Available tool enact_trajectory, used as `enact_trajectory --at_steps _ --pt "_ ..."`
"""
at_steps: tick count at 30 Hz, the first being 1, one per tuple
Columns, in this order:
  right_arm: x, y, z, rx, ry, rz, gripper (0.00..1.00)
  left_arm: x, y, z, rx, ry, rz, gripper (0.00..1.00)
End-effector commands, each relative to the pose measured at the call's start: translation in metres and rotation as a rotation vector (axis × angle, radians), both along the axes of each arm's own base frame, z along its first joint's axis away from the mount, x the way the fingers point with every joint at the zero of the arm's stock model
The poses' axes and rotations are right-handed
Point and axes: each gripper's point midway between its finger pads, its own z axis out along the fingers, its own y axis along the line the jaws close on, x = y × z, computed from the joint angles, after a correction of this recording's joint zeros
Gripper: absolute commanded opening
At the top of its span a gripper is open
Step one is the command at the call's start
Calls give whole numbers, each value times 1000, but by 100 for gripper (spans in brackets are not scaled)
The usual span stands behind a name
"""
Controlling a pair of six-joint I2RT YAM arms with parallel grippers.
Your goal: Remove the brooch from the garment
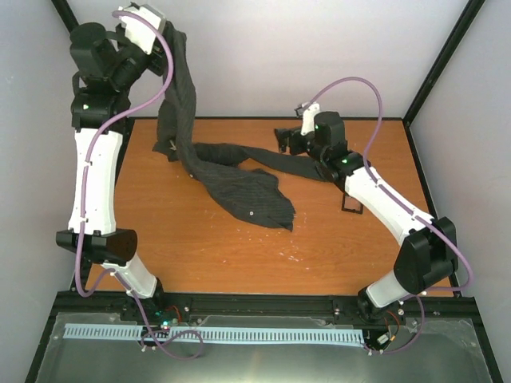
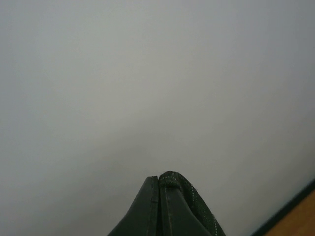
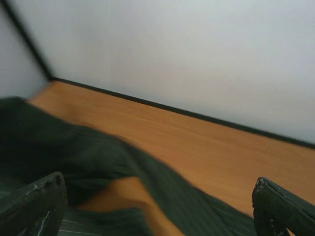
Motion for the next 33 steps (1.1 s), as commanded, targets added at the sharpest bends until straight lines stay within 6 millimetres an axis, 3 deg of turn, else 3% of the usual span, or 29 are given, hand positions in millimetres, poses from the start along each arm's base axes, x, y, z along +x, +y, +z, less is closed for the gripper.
enact_trajectory --at_steps 1,6,12,15,20,29,33 --pt "-49 93 74 156 -232 498 100 -2 -29 -27 3 111 -117 1" --pt "-79 157 78 158 -244 710 100 2 -65 -52 15 185 -198 1" --pt "-78 208 75 123 -268 727 100 0 -94 -65 4 229 -261 1" --pt "-56 216 79 131 -293 608 100 1 -100 -71 -19 264 -285 1" --pt "-10 200 76 173 -330 332 89 0 -104 -79 -67 325 -313 1" --pt "-24 262 61 290 -239 611 81 2 -119 -94 -125 408 -400 1" --pt "-25 264 47 296 -197 614 82 2 -119 -94 -127 405 -405 1"
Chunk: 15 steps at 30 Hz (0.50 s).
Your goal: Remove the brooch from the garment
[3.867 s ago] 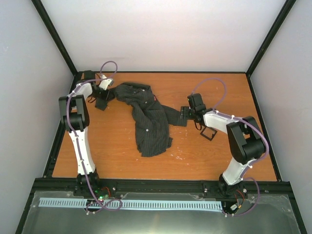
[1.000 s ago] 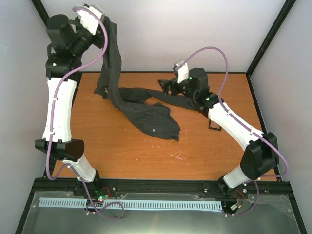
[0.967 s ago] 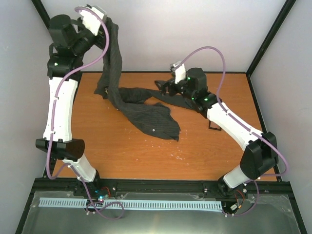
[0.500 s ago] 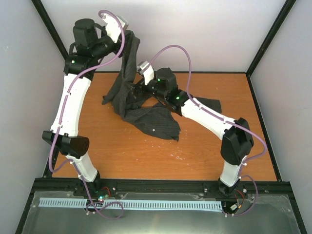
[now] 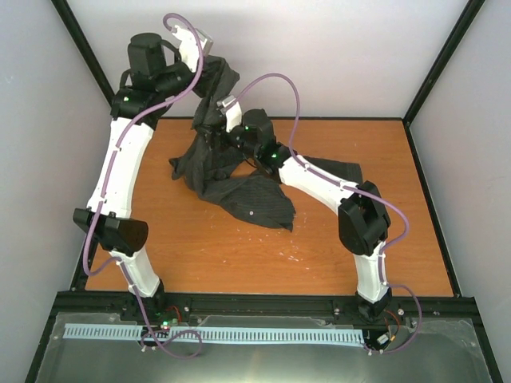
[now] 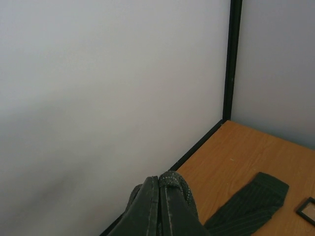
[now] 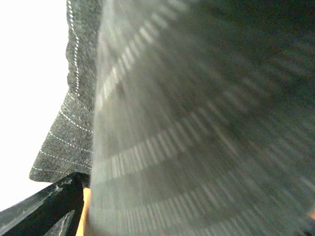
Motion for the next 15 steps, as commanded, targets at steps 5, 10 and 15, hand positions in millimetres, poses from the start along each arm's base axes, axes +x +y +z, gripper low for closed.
enact_trajectory --at_steps 5,10,15 --pt "13 -4 -1 75 70 -92 47 -12 -11 8 -61 34 -75 1" --pt "20 -44 31 308 149 -74 3 -14 -6 7 -18 16 -52 54" --pt "13 -92 71 465 195 90 3 6 34 -38 43 106 -7 100"
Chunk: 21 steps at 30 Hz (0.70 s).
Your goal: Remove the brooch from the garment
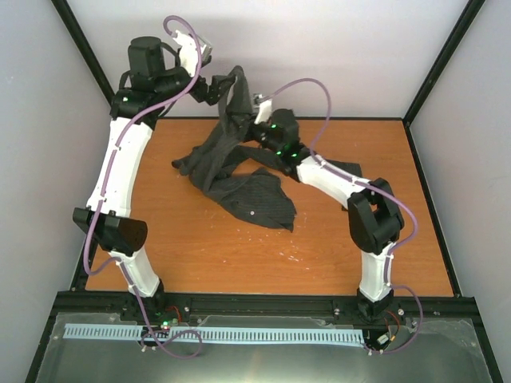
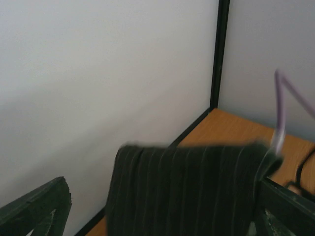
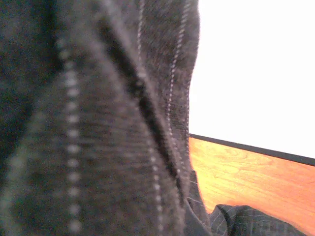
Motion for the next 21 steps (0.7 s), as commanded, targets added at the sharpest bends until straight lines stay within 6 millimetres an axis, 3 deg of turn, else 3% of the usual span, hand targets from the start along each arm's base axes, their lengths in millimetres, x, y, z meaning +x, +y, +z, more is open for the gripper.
enact_trajectory --at_steps 1,5,8,10,12,16,21 --pt "-15 -53 84 220 -48 122 3 12 42 -41 64 88 34 100" --pt "-22 -90 82 176 -42 128 3 30 79 -132 205 205 46 100" --pt "-24 -110 69 181 14 140 3 21 88 -202 348 220 4 100" --pt "-30 -118 63 175 28 166 3 10 92 -241 437 201 -35 100" --pt "-34 -126 59 166 31 160 3 13 98 -276 486 217 -20 100" --pt "-33 -133 48 153 70 143 3 30 98 -308 487 310 -31 100" --pt "-32 -134 43 150 82 145 2 23 72 -323 399 259 -144 100"
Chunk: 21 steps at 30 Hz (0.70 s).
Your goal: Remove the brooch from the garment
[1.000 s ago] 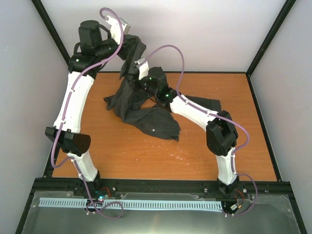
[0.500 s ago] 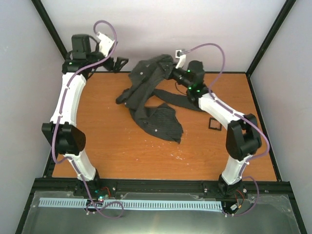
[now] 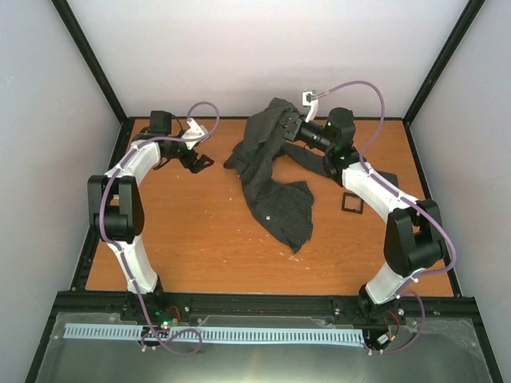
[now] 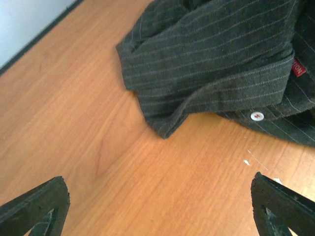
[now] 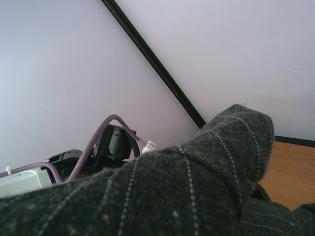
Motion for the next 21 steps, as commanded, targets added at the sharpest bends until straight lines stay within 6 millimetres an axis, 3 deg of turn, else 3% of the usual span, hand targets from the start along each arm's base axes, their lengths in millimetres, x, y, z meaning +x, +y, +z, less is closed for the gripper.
enact_trajectory --at_steps 1,8,12,21 --pt "-6 -2 11 13 -22 28 2 11 -25 13 -48 -164 -115 100" --pt "-3 -2 16 6 -8 37 3 37 -39 -25 -17 -139 -170 100" --pt "0 -3 13 -6 17 40 3 42 -51 -49 -34 -72 -237 100" --pt "-2 -7 8 -10 29 51 3 38 -69 -59 -51 -134 -378 99"
